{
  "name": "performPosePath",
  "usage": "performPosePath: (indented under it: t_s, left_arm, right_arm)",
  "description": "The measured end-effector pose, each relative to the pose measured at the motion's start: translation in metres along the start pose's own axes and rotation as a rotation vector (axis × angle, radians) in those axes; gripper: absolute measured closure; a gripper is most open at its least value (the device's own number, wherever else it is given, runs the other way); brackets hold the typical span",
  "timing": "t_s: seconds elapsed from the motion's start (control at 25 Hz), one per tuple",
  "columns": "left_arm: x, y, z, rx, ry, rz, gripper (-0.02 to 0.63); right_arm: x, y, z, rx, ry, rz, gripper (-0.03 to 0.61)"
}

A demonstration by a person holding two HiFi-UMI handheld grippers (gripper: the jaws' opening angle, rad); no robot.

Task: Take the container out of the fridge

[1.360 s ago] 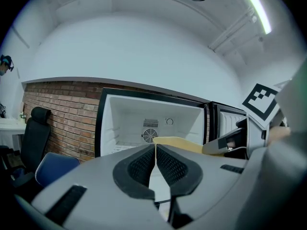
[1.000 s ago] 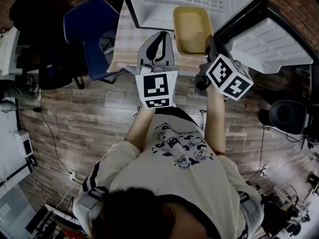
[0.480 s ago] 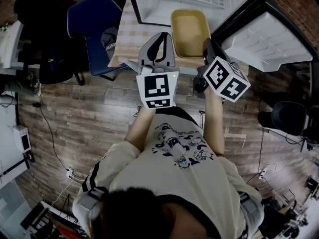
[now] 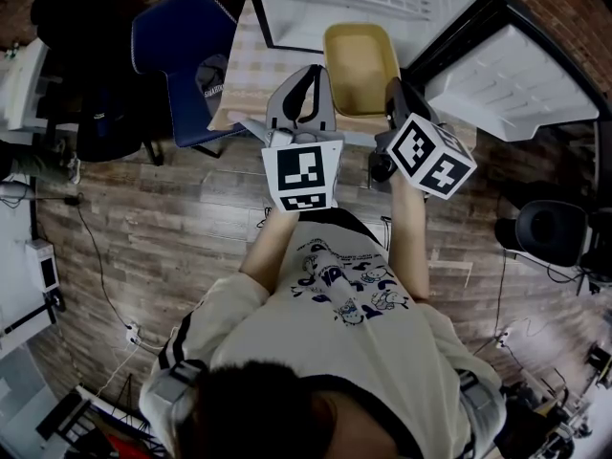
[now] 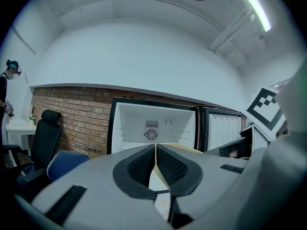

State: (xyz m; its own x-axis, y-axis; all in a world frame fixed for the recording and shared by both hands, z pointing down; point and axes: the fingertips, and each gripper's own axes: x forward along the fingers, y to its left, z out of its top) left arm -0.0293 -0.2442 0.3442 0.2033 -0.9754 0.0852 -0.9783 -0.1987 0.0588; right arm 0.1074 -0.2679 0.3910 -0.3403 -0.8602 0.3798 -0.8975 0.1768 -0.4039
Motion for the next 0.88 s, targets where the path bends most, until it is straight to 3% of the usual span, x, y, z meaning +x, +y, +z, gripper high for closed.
performPosePath:
  t_s: [0.88]
  left_arm:
    - [0.0029,0.0070,0.0017,-0.004,0.000,0.026,0.591]
  right_arm:
    - [0.0048,0.0032,0.0011,0.001,0.009,0.015,0.537]
